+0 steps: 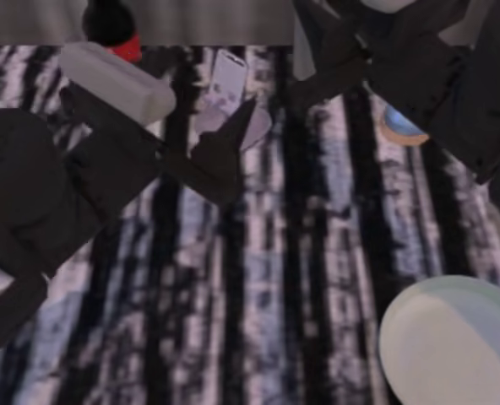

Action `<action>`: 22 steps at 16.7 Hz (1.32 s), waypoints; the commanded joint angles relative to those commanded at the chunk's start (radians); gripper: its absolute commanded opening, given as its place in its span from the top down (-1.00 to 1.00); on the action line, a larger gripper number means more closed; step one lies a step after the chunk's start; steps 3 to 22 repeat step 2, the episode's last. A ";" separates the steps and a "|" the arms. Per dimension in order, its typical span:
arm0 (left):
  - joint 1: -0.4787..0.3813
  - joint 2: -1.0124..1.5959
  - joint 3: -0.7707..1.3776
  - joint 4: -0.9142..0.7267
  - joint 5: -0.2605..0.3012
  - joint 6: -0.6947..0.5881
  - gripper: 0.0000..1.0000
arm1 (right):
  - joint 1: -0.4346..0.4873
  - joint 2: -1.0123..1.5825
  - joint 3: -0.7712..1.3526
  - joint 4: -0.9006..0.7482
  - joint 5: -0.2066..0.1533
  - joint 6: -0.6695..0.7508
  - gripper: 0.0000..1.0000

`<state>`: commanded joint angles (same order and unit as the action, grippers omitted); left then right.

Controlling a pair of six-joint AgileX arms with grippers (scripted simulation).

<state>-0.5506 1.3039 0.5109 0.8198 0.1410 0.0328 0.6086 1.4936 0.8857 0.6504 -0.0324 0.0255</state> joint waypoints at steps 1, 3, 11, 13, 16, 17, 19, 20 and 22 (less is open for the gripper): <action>0.003 -0.013 -0.013 -0.002 0.002 0.000 -1.00 | -0.007 -0.007 -0.007 0.000 -0.006 0.000 1.00; 0.003 -0.016 -0.016 -0.002 0.003 0.000 -1.00 | -0.009 -0.008 -0.008 0.000 -0.008 0.001 1.00; 0.003 -0.016 -0.016 -0.002 0.003 0.000 -1.00 | -0.009 -0.008 -0.008 0.000 -0.008 0.001 1.00; 0.003 -0.016 -0.016 -0.002 0.003 0.000 -1.00 | -0.009 -0.008 -0.008 0.000 -0.008 0.001 1.00; 0.003 -0.016 -0.016 -0.002 0.003 0.000 -1.00 | -0.009 -0.008 -0.008 0.000 -0.008 0.001 1.00; 0.003 -0.016 -0.016 -0.002 0.003 0.000 -1.00 | -0.009 -0.008 -0.008 0.000 -0.008 0.001 1.00; 0.003 -0.016 -0.016 -0.002 0.003 0.000 -1.00 | -0.009 -0.008 -0.008 0.000 -0.008 0.001 1.00; 0.003 -0.016 -0.016 -0.002 0.003 0.000 -1.00 | -0.009 -0.008 -0.008 0.000 -0.008 0.001 1.00; 0.003 -0.016 -0.016 -0.002 0.003 0.000 -1.00 | -0.009 -0.008 -0.008 0.000 -0.008 0.001 1.00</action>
